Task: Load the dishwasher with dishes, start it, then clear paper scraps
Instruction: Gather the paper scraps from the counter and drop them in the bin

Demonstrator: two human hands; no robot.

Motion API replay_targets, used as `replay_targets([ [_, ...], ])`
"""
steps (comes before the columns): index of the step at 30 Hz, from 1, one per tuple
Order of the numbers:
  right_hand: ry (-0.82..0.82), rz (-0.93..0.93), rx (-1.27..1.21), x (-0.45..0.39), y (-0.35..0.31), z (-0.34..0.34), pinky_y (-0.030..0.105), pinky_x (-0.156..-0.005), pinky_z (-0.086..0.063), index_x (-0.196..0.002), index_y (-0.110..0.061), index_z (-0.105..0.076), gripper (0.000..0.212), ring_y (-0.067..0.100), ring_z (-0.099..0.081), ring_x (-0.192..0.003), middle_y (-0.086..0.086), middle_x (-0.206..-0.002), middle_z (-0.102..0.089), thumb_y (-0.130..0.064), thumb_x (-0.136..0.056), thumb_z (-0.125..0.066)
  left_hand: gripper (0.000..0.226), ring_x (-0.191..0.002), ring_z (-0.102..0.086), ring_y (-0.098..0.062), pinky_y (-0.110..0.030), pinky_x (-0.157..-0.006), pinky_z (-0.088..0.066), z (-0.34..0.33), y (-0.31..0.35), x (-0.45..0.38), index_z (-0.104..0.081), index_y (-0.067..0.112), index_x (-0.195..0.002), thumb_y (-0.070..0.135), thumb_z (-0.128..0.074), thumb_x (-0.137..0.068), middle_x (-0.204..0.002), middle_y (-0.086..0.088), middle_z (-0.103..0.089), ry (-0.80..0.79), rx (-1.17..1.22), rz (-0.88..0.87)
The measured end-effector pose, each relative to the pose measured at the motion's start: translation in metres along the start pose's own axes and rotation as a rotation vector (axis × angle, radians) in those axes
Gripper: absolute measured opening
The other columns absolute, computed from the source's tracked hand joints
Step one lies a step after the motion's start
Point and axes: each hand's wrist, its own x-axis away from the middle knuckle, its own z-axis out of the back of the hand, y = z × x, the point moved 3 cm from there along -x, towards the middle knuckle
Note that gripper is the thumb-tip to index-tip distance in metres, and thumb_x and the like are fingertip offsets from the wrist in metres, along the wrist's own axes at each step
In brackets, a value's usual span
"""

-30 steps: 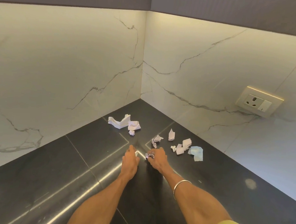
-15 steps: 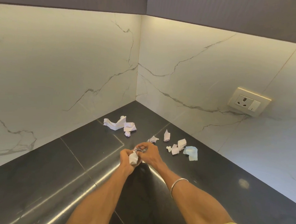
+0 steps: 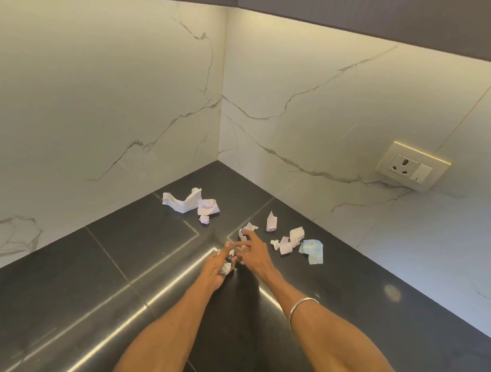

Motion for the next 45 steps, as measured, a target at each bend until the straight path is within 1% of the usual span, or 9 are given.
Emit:
replay_targets([
  [5,0.186,0.116,0.264,-0.015,-0.006,0.019,0.032,-0.095,-0.049,-0.127,-0.020,-0.054,0.053,0.022,-0.058,-0.112,0.004,-0.120,-0.059,0.008,-0.081,-0.052,0.012,-0.059,-0.062,-0.018,-0.020,-0.049,-0.053,0.006,0.006,-0.005,-0.058,0.000,-0.089,0.001,-0.070,-0.087,-0.087,-0.023,-0.065,0.004,-0.003,0.037],
  [11,-0.075,-0.025,0.544,-0.047,-0.010,0.014,0.043,-0.108,-0.041,-0.154,-0.029,-0.023,0.075,0.031,-0.044,-0.136,0.002,-0.165,-0.003,-0.013,-0.090,-0.058,0.008,-0.075,-0.066,-0.024,-0.021,-0.052,-0.053,0.006,0.008,-0.016,-0.061,-0.002,-0.083,-0.005,-0.068,-0.085,-0.080,-0.020,-0.064,0.084,0.023,-0.010],
  [16,-0.003,0.025,0.761,-0.050,0.008,0.001,0.041,-0.092,-0.049,-0.132,-0.024,-0.057,0.043,0.034,-0.054,-0.118,0.010,-0.128,-0.060,-0.018,-0.089,-0.056,0.008,-0.060,-0.066,-0.017,-0.021,-0.052,-0.052,0.007,0.006,-0.018,-0.063,-0.002,-0.088,-0.001,-0.070,-0.085,-0.090,-0.026,-0.067,0.075,0.025,-0.002],
  [21,0.223,0.113,0.617,-0.024,0.021,-0.005,0.036,-0.060,-0.041,-0.076,-0.012,-0.068,0.018,0.033,-0.061,-0.079,0.009,-0.077,-0.067,-0.010,-0.084,-0.051,0.013,-0.059,-0.068,-0.015,-0.021,-0.057,-0.055,0.002,0.003,-0.019,-0.063,-0.001,-0.096,0.000,-0.070,-0.084,-0.093,-0.022,-0.063,0.099,-0.027,-0.045],
  [25,0.253,0.008,0.382,-0.014,0.020,0.000,0.031,-0.066,-0.046,-0.088,-0.021,-0.071,0.009,0.028,-0.065,-0.082,0.004,-0.083,-0.070,-0.017,-0.082,-0.064,0.007,-0.070,-0.071,-0.020,-0.025,-0.062,-0.059,0.002,0.004,-0.013,-0.064,0.001,-0.090,0.001,-0.070,-0.086,-0.084,-0.016,-0.067,0.048,-0.021,-0.040],
  [29,0.220,-0.043,0.100,0.002,0.015,-0.004,0.030,-0.065,-0.046,-0.105,-0.033,-0.048,0.036,0.019,-0.061,-0.076,0.004,-0.080,-0.067,-0.024,-0.076,-0.068,0.006,-0.078,-0.068,-0.024,-0.035,-0.072,-0.062,0.002,0.004,-0.010,-0.064,0.000,-0.091,0.000,-0.068,-0.087,-0.085,-0.017,-0.067,-0.005,0.020,-0.025],
  [36,0.127,0.101,0.154,0.017,-0.014,-0.011,0.006,-0.056,-0.038,-0.085,-0.014,-0.077,0.009,-0.008,-0.058,-0.056,-0.011,-0.064,-0.066,-0.019,-0.081,-0.070,0.010,-0.077,-0.064,-0.020,-0.036,-0.083,-0.052,0.002,0.004,-0.002,-0.068,0.007,-0.087,0.015,-0.065,-0.092,-0.084,-0.011,-0.069,0.028,-0.016,-0.027],
  [43,0.095,0.106,0.378,0.014,-0.024,-0.024,0.039,-0.064,-0.052,-0.062,-0.023,-0.063,0.029,0.020,-0.056,-0.066,-0.001,-0.063,-0.060,-0.019,-0.089,-0.056,0.024,-0.073,-0.063,-0.017,-0.033,-0.071,-0.050,0.008,0.000,0.013,-0.069,0.009,-0.093,0.028,-0.055,-0.099,-0.078,-0.006,-0.068,-0.031,0.013,-0.069],
  [45,0.109,0.136,0.507,0.014,-0.025,-0.027,0.042,-0.073,-0.051,-0.076,-0.025,-0.072,0.024,0.025,-0.051,-0.083,0.003,-0.076,-0.057,-0.017,-0.091,-0.056,0.029,-0.069,-0.061,-0.016,-0.032,-0.067,-0.046,0.011,-0.001,0.010,-0.070,0.011,-0.094,0.033,-0.052,-0.099,-0.075,-0.003,-0.065,-0.097,-0.002,-0.018],
])
